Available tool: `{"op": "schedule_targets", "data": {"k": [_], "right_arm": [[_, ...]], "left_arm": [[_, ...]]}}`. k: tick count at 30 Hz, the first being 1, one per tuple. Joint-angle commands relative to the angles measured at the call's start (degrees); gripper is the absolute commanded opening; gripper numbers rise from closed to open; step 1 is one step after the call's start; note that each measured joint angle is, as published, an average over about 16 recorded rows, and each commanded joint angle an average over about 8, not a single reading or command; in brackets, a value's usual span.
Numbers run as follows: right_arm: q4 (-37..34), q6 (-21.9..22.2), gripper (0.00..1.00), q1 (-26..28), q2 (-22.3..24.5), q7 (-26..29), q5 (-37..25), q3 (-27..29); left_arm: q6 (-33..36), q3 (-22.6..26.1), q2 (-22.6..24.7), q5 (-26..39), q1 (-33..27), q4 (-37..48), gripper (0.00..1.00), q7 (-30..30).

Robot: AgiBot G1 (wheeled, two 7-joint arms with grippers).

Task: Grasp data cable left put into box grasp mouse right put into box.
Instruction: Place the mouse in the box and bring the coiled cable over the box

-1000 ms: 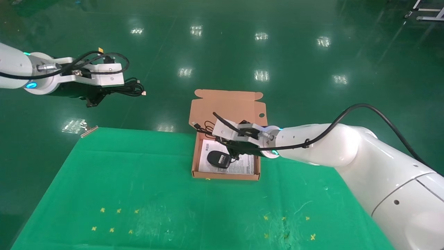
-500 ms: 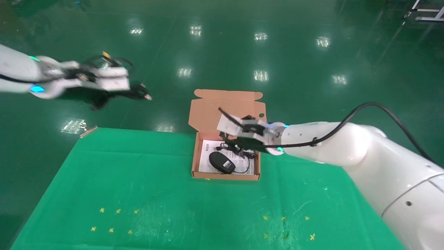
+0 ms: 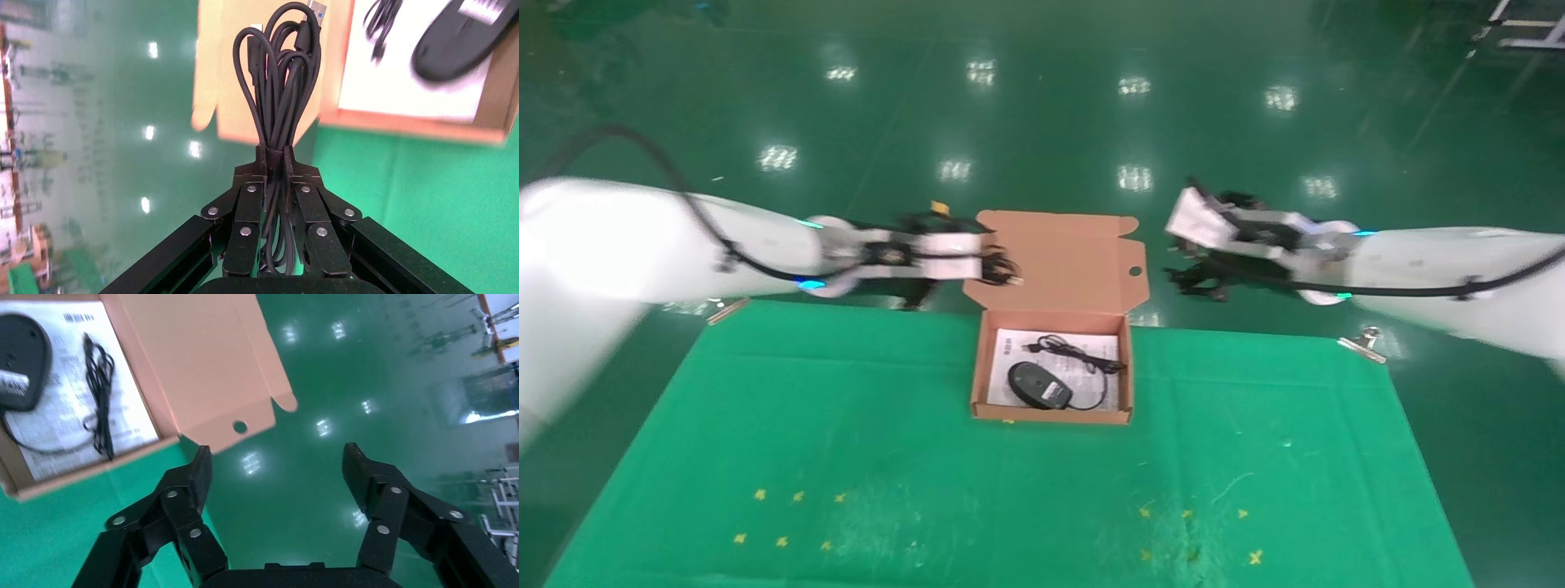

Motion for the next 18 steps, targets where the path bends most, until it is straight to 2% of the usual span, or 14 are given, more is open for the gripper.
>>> {"op": "schedule_targets", "data": {"k": [1,7,17,18], "right_arm": [[1.9,-0.5,1.0,0.3,2.2,1.0,-0.8,0.1],[7.2,-1.7,1.0,0.3,5.9,4.3,-3.2,-0.1],[11.4,-2.2,1.0,-0.3,7.7,8.6,-5.9,-0.2],[11.5,-2.2,1.0,-0.3,7.7,8.9,-6.2,-0.2]], "left_arm": [[-2.3,-0.2,2.8,-1.3,1.0,3.2,0.0,2.7],[-5.6,0.6,5.6,-7.2,3.2,6.9,0.0,8.4],[-6.9,5.2,6.0,-16.3,4.4,5.6,0.0,11.4],[-7.0,5.8,6.0,-17.0,4.4,5.5,0.04,11.4]]}}
